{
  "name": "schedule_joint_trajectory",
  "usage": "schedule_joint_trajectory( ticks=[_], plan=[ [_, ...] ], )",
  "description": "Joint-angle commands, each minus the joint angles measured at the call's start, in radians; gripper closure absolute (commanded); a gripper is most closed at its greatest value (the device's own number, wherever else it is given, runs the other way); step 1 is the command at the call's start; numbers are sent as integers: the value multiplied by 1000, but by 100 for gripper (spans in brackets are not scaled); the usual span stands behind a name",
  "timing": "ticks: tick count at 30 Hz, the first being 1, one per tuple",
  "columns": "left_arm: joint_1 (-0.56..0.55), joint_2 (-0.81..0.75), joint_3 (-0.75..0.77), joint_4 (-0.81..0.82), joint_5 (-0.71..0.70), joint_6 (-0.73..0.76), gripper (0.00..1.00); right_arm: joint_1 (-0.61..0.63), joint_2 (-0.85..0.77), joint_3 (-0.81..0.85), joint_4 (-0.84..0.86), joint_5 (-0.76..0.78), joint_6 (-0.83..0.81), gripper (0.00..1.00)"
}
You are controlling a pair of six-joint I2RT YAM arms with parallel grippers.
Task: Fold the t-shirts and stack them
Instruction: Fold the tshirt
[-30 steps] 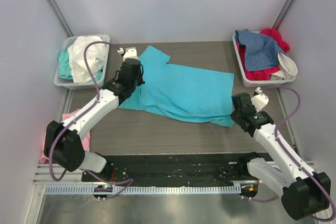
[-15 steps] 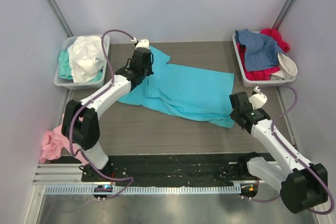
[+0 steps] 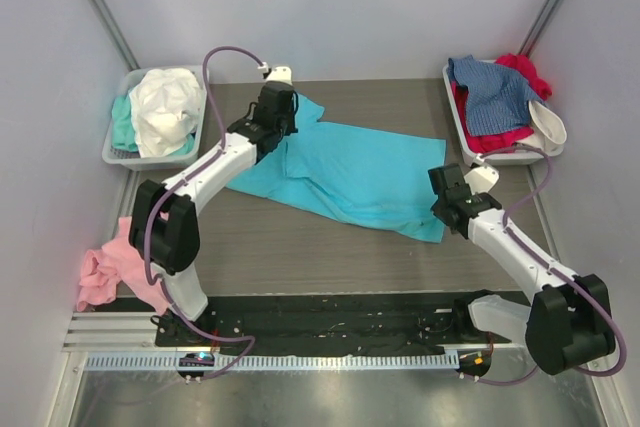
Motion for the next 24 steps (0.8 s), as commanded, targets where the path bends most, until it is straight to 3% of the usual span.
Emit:
schedule_joint_trajectory(
  ticks=[1,24],
  plan=[
    [1,1,52,31,-27,24,100,-2,31,50,80,51,-32,99],
    [52,15,96,14,-72,56,100,-42,135,56,132,119,-75,99]
  ],
)
